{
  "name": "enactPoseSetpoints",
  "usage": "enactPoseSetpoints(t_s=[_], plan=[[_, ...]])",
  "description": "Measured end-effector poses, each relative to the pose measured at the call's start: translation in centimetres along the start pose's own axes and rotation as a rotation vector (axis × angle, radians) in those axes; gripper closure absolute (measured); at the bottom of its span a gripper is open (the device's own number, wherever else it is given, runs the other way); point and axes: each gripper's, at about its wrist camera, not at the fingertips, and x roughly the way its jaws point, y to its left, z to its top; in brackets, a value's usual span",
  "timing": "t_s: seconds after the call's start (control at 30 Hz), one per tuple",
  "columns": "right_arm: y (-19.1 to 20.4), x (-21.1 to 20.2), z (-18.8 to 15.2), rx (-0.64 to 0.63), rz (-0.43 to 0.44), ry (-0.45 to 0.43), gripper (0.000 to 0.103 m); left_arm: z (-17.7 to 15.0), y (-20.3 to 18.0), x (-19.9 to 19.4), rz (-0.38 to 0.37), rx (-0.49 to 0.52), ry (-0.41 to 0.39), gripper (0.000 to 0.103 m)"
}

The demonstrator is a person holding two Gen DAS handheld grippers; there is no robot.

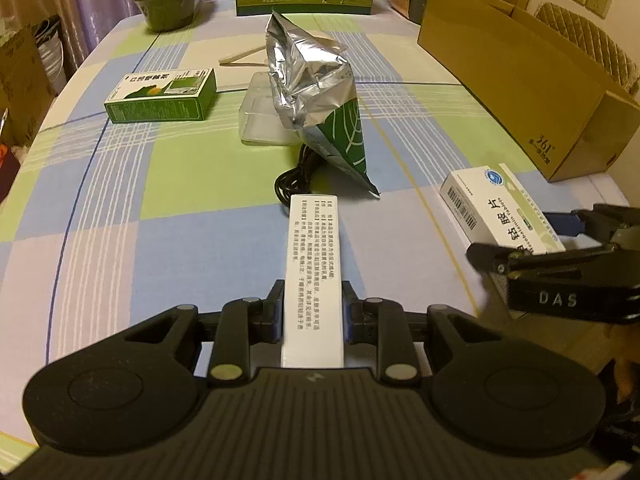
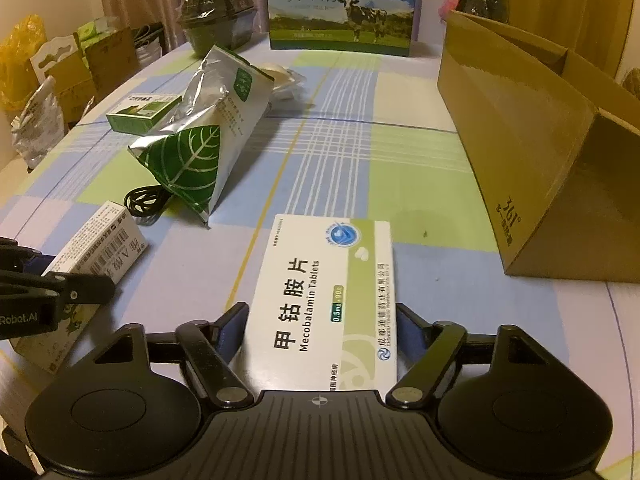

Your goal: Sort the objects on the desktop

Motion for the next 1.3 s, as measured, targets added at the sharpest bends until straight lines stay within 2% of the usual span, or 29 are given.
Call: enactPoseSetpoints(t_s=[0.3,0.83,1.13,1.3], plan=[[-0.2,-0.4,0.2,0.025,0.002,-0.021,0.035,0.2,-0.3,-0.2,-0.010,0.012,0.012,0.081],[-1.0,-3.0,0.9,0.050,0.011,-0.093,0.035,2.1,-2.4,-2.3,-0.063,0.014,-0.067,0.082],[-2.3,-7.2,3.0,0.034,-0.025,-0.251,0.035,5.3,-5.2,-4.4,-0.067,0.067,-0.152,0.081],[-4.2,-8.7,4.7,0.065,-0.063,-0.300,0.035,7.9,-7.4,-5.5,-0.099,0.079,-0.204,0.082]])
